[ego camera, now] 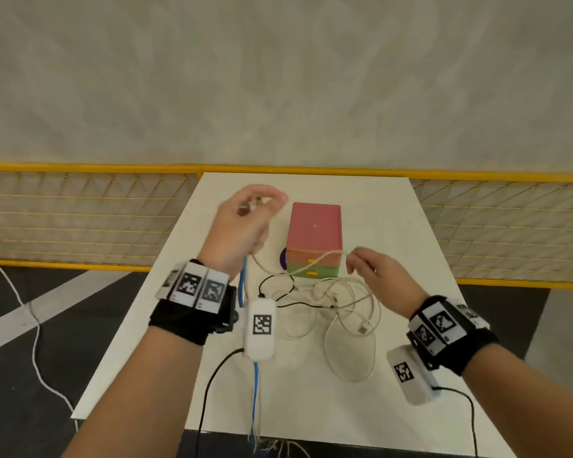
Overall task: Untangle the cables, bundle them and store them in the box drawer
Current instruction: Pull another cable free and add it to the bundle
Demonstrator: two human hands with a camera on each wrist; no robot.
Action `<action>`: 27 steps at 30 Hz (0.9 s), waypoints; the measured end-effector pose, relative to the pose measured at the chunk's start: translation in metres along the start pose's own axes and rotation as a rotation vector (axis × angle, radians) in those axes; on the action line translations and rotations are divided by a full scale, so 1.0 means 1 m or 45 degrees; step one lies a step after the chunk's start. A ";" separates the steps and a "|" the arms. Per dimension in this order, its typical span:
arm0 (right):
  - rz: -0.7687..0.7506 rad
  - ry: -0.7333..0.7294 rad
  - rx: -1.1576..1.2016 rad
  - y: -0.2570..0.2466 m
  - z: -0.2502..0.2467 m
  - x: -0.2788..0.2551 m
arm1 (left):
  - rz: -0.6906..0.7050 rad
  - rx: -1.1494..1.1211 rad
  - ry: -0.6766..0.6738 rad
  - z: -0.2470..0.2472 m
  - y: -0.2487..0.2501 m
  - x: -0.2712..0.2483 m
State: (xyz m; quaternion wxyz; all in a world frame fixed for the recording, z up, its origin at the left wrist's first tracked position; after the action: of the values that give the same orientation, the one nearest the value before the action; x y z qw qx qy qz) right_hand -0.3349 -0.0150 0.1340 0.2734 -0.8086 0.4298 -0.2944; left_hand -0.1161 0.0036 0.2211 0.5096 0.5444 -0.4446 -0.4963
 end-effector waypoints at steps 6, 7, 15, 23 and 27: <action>-0.273 0.098 -0.030 -0.062 -0.036 0.040 | -0.052 0.496 -0.243 0.066 -0.025 -0.007; -0.275 0.092 -0.067 -0.064 -0.040 0.042 | -0.002 0.471 -0.220 0.065 -0.020 -0.004; 0.059 -0.025 -0.013 0.016 -0.038 0.019 | 0.097 -0.169 0.432 -0.031 0.004 0.029; -0.236 0.015 -0.135 -0.041 -0.052 0.046 | 0.389 0.591 0.048 0.043 0.014 0.007; -0.465 -0.003 -0.208 -0.076 -0.058 0.058 | 0.376 0.823 -0.023 0.065 0.007 0.014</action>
State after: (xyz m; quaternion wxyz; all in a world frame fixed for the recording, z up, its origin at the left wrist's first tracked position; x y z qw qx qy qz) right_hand -0.3087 -0.0387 0.2401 0.1493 -0.8929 0.2982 -0.3024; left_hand -0.1789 -0.0179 0.2275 0.3732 0.6030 -0.6571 -0.2557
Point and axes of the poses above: each hand's wrist, its own x-axis towards the middle knuckle, its own z-axis out of the palm, y = z × x, the point moved 8 cm from there along x, towards the middle knuckle, and after that the axes turned 10 degrees about -z, right-handed, at the moved point
